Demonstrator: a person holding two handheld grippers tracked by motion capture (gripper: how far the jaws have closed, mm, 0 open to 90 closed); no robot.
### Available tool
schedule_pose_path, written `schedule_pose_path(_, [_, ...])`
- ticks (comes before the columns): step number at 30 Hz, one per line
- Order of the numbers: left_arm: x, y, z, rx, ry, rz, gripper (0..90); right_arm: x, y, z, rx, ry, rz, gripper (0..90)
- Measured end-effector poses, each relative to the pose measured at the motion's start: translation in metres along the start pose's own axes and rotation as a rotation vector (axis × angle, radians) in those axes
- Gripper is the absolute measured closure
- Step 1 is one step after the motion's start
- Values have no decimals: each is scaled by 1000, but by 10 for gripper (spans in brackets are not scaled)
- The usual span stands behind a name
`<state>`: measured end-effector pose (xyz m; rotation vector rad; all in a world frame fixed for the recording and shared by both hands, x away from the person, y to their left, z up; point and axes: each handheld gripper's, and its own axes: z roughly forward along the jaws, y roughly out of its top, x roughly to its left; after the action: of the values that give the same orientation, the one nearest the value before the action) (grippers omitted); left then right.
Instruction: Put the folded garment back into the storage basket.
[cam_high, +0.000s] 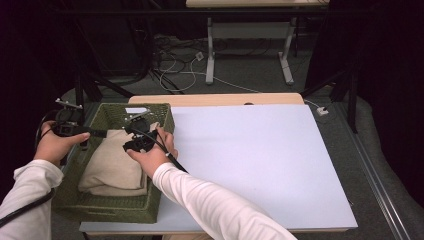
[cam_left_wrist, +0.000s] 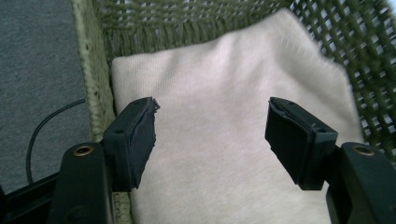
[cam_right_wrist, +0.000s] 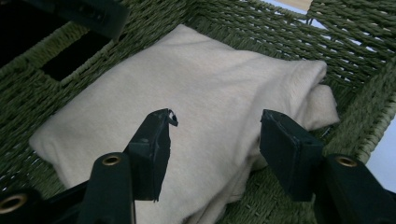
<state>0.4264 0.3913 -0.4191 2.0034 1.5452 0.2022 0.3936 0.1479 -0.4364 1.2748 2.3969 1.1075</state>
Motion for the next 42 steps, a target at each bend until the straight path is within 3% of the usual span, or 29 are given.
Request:
schedule_pose_path(1, [0, 0, 0, -21, -1, 19, 338, -1, 0, 0, -1, 1, -14, 417])
schedule_pose_path(3, [1, -1, -1, -38, -19, -15, 345, -1, 1, -3, -7, -2, -22, 411])
schedule_pose_path(4, [2, -1, -1, -43, -25, -26, 347, -3, 1, -4, -19, 6, -49, 411])
schedule_pose_path(5, [2, -2, -1, -43, -30, -33, 347, -2, 2, -6, -29, 17, -44, 409])
schedule_pose_path(9, [3, -2, -3, -43, -28, -41, 346, -7, 4, -11, -65, 54, -103, 400])
schedule_pose_path(13, [1, -1, -5, -58, -29, -46, 345, -10, 6, -18, -72, 37, -141, 354])
schedule_pose_path(17, [-2, 0, -7, -71, -28, -40, 325, -15, 7, -24, -10, 90, -96, 353])
schedule_pose_path(20, [-5, 1, -8, -80, -36, -58, 305, -19, 8, -30, -26, 92, -128, 321])
schedule_pose_path(29, [-17, 4, -10, -101, -49, -44, 248, -32, 12, -50, -57, 112, -181, 175])
schedule_pose_path(38, [-36, 8, -19, -132, -74, 0, 156, -56, 15, -80, -80, 102, -190, 128])
schedule_pose_path(42, [-43, 9, -23, -149, -80, 12, 121, -70, 15, -93, -68, 102, -222, 10])
